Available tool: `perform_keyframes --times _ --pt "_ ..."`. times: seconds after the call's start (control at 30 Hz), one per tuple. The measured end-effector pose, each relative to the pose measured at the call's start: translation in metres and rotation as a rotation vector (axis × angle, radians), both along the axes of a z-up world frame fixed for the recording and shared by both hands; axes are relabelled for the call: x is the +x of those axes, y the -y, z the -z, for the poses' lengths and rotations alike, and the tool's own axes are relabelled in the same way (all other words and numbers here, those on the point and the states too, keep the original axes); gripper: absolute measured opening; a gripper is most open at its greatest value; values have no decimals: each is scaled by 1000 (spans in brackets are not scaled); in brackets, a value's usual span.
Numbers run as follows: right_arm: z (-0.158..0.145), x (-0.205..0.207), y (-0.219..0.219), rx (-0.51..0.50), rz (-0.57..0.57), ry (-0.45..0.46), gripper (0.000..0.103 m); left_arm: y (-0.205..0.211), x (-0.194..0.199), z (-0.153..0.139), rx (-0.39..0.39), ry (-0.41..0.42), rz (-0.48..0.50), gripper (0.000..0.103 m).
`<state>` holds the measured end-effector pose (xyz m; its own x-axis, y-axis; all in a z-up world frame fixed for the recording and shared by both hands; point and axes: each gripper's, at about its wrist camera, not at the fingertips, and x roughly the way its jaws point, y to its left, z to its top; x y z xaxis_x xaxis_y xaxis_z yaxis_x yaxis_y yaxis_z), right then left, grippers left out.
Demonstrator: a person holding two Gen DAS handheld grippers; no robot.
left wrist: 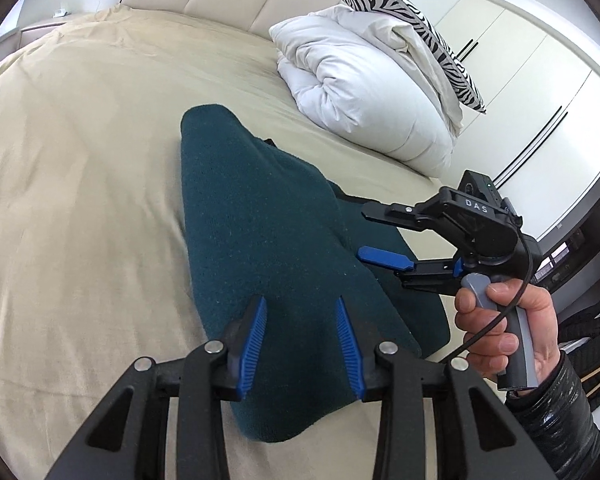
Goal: Fold small clothes
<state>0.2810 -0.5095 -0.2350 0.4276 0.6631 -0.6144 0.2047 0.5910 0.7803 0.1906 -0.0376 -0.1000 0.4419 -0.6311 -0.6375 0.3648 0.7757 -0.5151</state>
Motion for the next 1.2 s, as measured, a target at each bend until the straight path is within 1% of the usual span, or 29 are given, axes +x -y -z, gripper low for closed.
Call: perform_keyframes --times 0.07,0.1,0.13,0.2,0.27,0.3,0.37,0.43,0.47,0.53,0.63,0.7,0.83,0.87,0.9,0.93,1.0,1.07,1.1,1.13,1.2 --pt "-8 -2 -3 10 -30 32 57 3 3 3 10 -11 10 38" --pt "-8 0 -8 6 -55 29 55 4 4 4 11 -16 11 38" --pt "-8 0 -12 -6 -70 21 51 5 6 5 13 -20 11 38" --pt "-4 1 -21 -27 -108 5 48 8 7 6 14 -23 12 38" --pt "3 3 -25 -34 -114 -19 48 10 8 7 25 -25 13 38" --pt "8 4 -25 -13 -112 -28 47 11 9 8 30 -26 14 38" --pt "12 6 -23 -9 -106 -30 40 12 10 10 39 -32 13 38" --pt "14 7 -21 -25 -103 -23 15 14 9 10 38 -31 15 38" --pt "13 5 -18 -37 -100 -15 9 16 8 9 41 -25 17 38" --pt "9 0 -12 -60 -89 10 7 22 6 7 52 -11 26 38" --pt "4 -10 1 -61 -58 31 7 30 4 8 83 2 42 38" --pt "7 -14 9 -52 -44 37 6 35 6 14 114 -5 48 38" --pt "9 -18 11 -63 -44 51 6 37 13 28 124 -46 59 40" --pt "8 -16 9 -57 -51 70 6 35 14 29 114 -54 57 40" --pt "6 -18 11 -26 -49 87 7 34 14 30 103 -62 56 40" --pt "4 -18 14 -14 -33 86 10 33 15 30 97 -66 55 40" --pt "1 -18 21 13 -17 96 13 34 14 31 102 -64 60 40" --pt "-2 -17 23 15 -19 100 25 35 14 31 104 -65 59 40" --pt "-2 -15 22 -1 -20 88 35 36 14 31 105 -66 58 40" --pt "-2 -12 21 -6 -27 78 36 35 13 32 105 -66 58 40" --pt "4 -4 13 -14 -43 35 36 36 13 32 107 -65 62 40"
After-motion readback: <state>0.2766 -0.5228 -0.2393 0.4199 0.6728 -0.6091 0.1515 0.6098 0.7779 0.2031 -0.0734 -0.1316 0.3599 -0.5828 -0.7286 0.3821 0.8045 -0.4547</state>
